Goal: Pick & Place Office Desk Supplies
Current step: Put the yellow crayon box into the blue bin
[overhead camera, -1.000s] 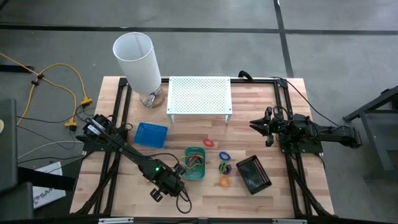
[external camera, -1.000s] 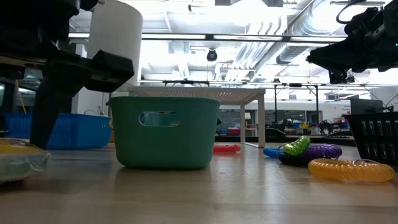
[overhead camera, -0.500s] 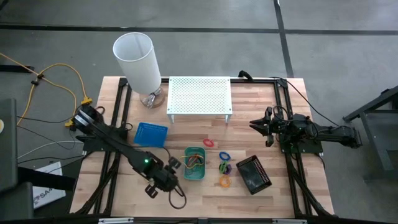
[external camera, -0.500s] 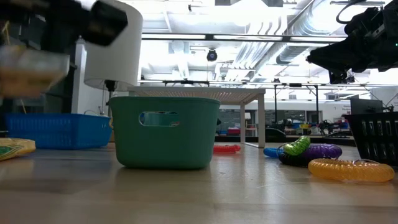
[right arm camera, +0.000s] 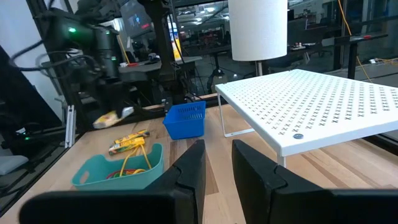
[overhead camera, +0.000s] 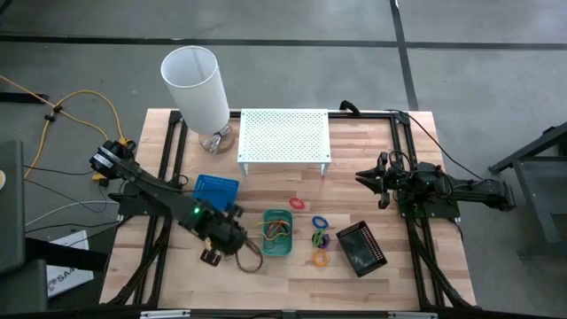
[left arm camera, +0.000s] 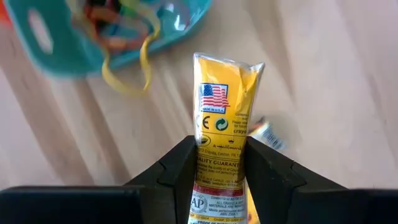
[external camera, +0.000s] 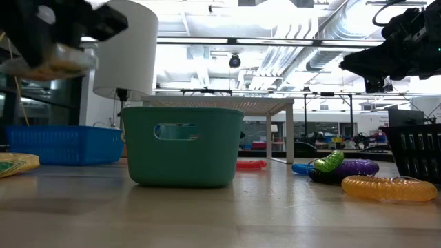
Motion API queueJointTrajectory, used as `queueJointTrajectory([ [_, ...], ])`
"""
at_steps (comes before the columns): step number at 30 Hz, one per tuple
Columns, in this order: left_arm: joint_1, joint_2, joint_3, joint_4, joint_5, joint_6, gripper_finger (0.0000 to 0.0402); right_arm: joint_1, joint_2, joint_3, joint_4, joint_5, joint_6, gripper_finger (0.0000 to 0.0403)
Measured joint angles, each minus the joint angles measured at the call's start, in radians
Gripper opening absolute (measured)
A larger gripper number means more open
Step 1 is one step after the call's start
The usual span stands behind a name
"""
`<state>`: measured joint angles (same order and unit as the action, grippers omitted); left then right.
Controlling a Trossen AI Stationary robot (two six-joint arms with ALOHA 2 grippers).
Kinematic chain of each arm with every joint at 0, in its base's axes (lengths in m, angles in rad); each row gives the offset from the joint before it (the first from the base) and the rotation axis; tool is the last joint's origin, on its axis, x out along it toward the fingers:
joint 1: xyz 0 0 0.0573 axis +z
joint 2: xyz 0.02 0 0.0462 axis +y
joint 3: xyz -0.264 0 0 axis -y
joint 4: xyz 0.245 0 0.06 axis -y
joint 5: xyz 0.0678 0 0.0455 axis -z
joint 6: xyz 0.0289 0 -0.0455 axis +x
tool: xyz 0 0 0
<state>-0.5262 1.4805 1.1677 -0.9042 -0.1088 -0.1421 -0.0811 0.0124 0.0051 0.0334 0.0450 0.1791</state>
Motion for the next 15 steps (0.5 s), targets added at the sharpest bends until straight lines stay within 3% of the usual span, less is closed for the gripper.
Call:
queueJointTrajectory([
  [6,0.137,-0.079,-0.054,-0.017,0.054,-0.012,0.0122,0.0,0.0,0.0,0.0,0.0,0.0,0.0066],
  [15,0.339,-0.313,-0.268,0.056,0.054,-0.009,0.0122,0.0,0.0,0.0,0.0,0.0,0.0,0.0066],
])
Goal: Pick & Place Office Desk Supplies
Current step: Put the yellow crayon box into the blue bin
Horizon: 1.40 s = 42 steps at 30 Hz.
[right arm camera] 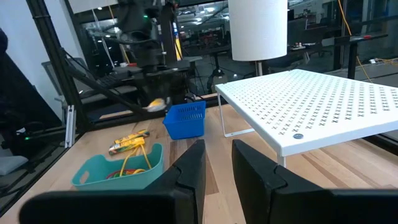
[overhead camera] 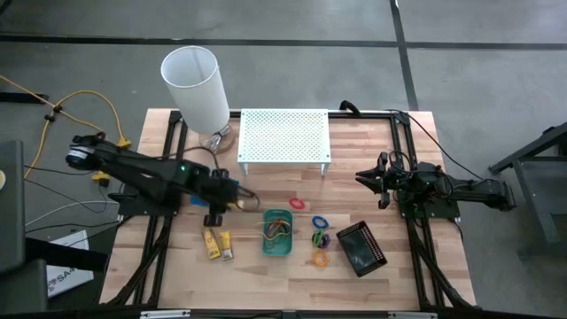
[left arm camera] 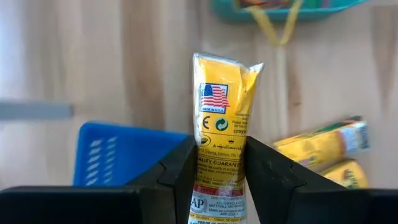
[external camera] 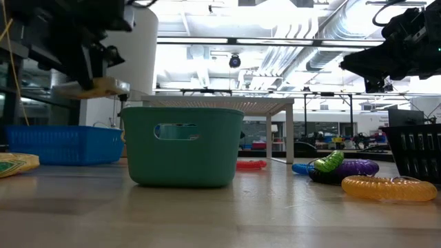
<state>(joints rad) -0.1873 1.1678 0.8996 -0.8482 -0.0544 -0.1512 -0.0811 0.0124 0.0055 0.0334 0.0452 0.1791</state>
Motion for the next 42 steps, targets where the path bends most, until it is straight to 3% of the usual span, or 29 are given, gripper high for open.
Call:
queueJointTrajectory([
  [10,0.125,-0.069,-0.06,-0.113,-0.019,-0.094,0.0122,0.0,0.0,0.0,0.0,0.0,0.0,0.0066],
  [20,0.201,-0.069,-0.141,-0.089,-0.017,-0.086,0.0122,0.0,0.0,0.0,0.0,0.0,0.0,0.0066],
  [42,0.213,-0.009,-0.137,-0.044,0.005,-0.039,0.0123,0.0,0.0,0.0,0.0,0.0,0.0,0.0066],
])
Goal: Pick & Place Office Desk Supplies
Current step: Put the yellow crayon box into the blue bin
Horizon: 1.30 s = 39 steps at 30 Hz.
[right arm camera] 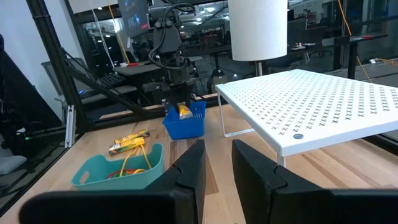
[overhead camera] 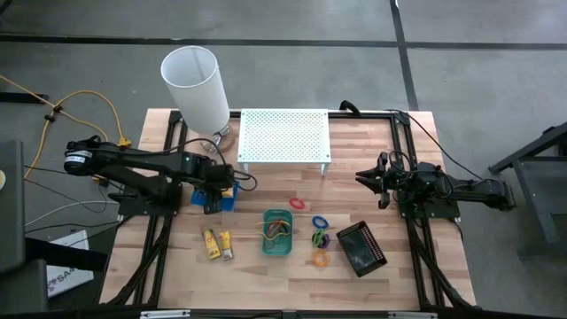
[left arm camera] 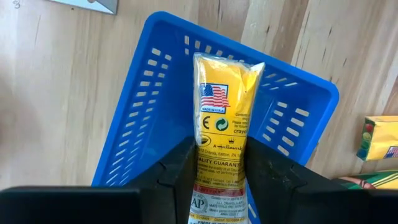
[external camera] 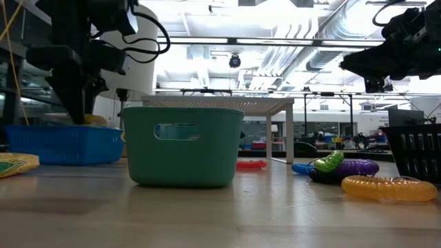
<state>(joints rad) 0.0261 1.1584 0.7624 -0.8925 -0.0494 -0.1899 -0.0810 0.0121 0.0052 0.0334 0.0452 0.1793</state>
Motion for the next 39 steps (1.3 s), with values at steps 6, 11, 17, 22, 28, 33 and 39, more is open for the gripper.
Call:
queueJointTrajectory([
  [6,0.014,0.0,0.0,0.0,0.0,0.011,0.0143,0.0,0.0,0.0,0.0,0.0,0.0,0.0066],
  [11,0.037,0.0,0.0,0.0,0.0,0.033,0.016,0.0,0.0,0.0,0.0,0.0,0.0,0.0066],
  [17,0.042,0.0,0.0,-0.001,0.0,0.034,0.0168,0.0,0.0,0.0,0.0,0.0,0.0,0.0066],
  [22,0.042,0.0,0.0,-0.001,0.0,0.035,0.0168,0.0,0.0,0.0,0.0,0.0,0.0,0.0066],
  [28,0.042,0.0,0.0,0.0,0.001,0.039,0.0168,0.0,0.0,0.0,0.0,0.0,0.0,0.0066],
  [33,0.042,-0.023,0.022,-0.008,0.023,0.062,0.0168,0.0,0.0,0.0,0.0,0.0,0.0,0.0066],
  [39,0.006,-0.051,0.095,-0.027,0.026,0.071,0.0168,0.0,0.0,0.0,0.0,0.0,0.0,0.0066],
])
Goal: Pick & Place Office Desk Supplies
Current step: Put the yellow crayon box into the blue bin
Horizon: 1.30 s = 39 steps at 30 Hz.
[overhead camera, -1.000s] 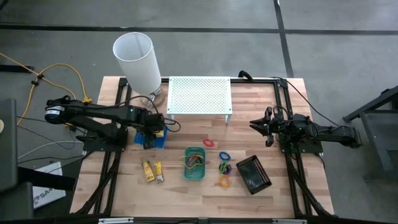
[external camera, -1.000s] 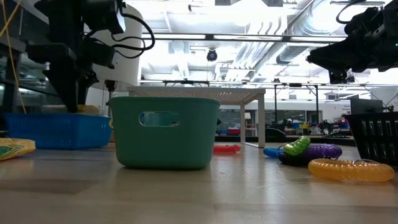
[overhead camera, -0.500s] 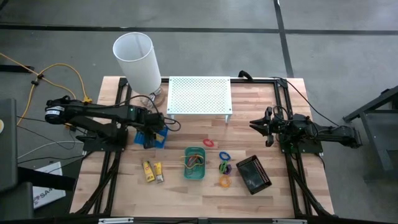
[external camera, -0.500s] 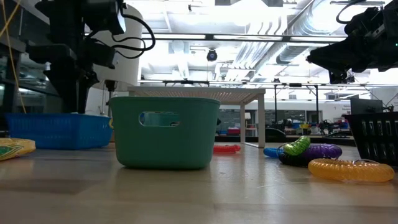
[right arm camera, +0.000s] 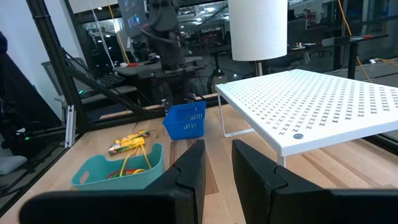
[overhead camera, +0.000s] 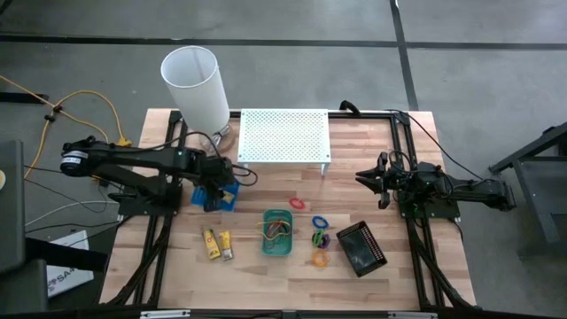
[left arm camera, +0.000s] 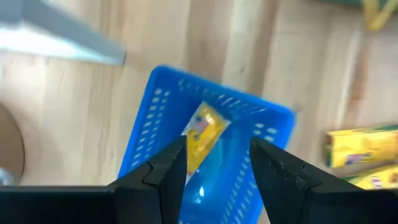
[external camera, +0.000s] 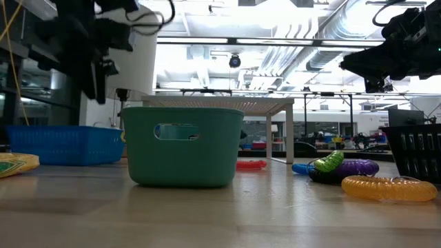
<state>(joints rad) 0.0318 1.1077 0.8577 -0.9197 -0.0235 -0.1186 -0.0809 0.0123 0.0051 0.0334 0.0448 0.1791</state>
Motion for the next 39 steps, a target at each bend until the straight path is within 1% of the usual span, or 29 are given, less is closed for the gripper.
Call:
queueJointTrajectory([
  [5,-0.065,-0.001,0.04,0.003,0.0,0.006,0.0168,0.0,0.0,0.0,0.0,0.0,0.0,0.0066],
  [11,-0.178,0.001,0.04,0.008,-0.008,-0.079,0.0168,0.0,0.0,0.0,0.0,0.0,0.0,0.0066],
  [17,-0.4,0.022,0.04,0.056,-0.013,-0.205,0.0168,0.0,0.0,0.0,0.0,0.0,0.0,0.0066],
  [21,-0.545,0.063,0.04,0.095,-0.06,-0.304,0.0168,0.0,0.0,0.0,0.0,0.0,0.0,0.0066],
  [23,-0.601,0.084,0.04,0.104,-0.091,-0.323,0.0168,0.0,0.0,0.0,0.0,0.0,0.0,0.0066],
  [25,-0.644,0.104,0.04,0.112,-0.119,-0.301,0.0168,0.0,0.0,0.0,0.0,0.0,0.0,0.0066],
  [28,-0.682,0.129,0.04,0.129,-0.139,-0.215,0.0168,0.0,0.0,0.0,0.0,0.0,0.0,0.0066],
  [34,-0.689,0.191,0.04,0.226,-0.138,-0.045,0.0168,0.0,0.0,0.0,0.0,0.0,0.0,0.0066],
  [39,-0.688,0.232,0.04,0.268,-0.13,0.015,0.0168,0.0,0.0,0.0,0.0,0.0,0.0,0.0066],
])
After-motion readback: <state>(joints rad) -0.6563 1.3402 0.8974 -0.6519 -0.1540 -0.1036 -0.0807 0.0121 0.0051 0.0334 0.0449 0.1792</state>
